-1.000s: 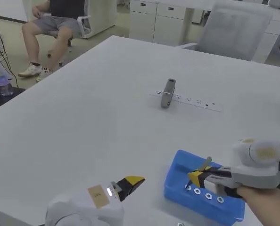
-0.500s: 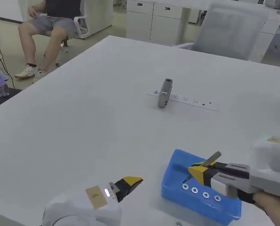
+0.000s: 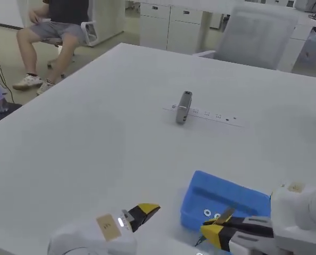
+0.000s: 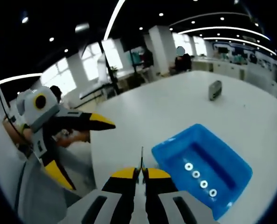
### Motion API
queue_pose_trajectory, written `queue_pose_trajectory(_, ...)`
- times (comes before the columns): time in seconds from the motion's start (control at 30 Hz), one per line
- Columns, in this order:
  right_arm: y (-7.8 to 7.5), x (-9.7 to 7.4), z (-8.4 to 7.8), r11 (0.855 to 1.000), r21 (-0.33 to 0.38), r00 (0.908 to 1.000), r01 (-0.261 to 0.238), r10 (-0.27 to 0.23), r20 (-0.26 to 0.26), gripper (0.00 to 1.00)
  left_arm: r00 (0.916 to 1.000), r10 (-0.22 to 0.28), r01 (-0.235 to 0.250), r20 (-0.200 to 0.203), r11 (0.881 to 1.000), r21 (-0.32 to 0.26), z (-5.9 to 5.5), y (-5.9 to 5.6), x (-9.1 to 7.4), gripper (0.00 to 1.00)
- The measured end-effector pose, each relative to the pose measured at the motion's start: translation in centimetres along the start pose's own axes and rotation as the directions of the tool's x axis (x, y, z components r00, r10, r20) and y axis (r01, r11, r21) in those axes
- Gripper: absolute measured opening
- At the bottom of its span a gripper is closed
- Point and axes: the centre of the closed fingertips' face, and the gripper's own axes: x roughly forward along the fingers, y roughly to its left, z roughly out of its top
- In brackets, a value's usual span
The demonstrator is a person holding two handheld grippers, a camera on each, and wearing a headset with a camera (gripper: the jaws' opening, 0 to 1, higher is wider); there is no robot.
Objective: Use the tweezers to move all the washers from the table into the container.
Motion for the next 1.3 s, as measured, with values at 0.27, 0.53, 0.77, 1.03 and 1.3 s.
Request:
queue_pose_trajectory(0.27,-0.6,0.7,-2.0,0.999,-0.003,0.9971,0.034,-0.034,-0.068,0.04,1.0000,-0.005,0.005,-0.007,1.000,0.003,-0.1,0.0,0.0,0.74)
queue_pose_trajectory(0.53,-0.2,0.9,-2.2,1.000,0.004,0.9976,0.027,-0.026,-0.064,0.04,0.9999,-0.006,0.006,-0.010,1.000,0.005,-0.2,0.0,0.0,0.74)
queue_pose_trajectory(0.77,0.7,1.1,-2.5,0.998,-0.063,0.9962,0.013,-0.018,-0.085,0.04,0.9999,-0.001,0.001,-0.012,1.000,0.006,-0.3,0.1,0.0,0.73)
queue_pose_trajectory(1.03,1.7,1.6,-3.3,0.928,-0.371,0.9898,-0.015,-0.038,-0.137,0.04,0.9999,0.001,-0.001,-0.012,1.000,0.011,-0.3,0.2,0.0,0.73)
queue_pose_trajectory(1.3,2.0,1.8,-3.4,0.900,-0.436,0.9887,-0.029,-0.039,-0.145,0.03,0.9999,-0.002,0.003,-0.016,1.000,0.018,-0.3,0.1,0.0,0.73)
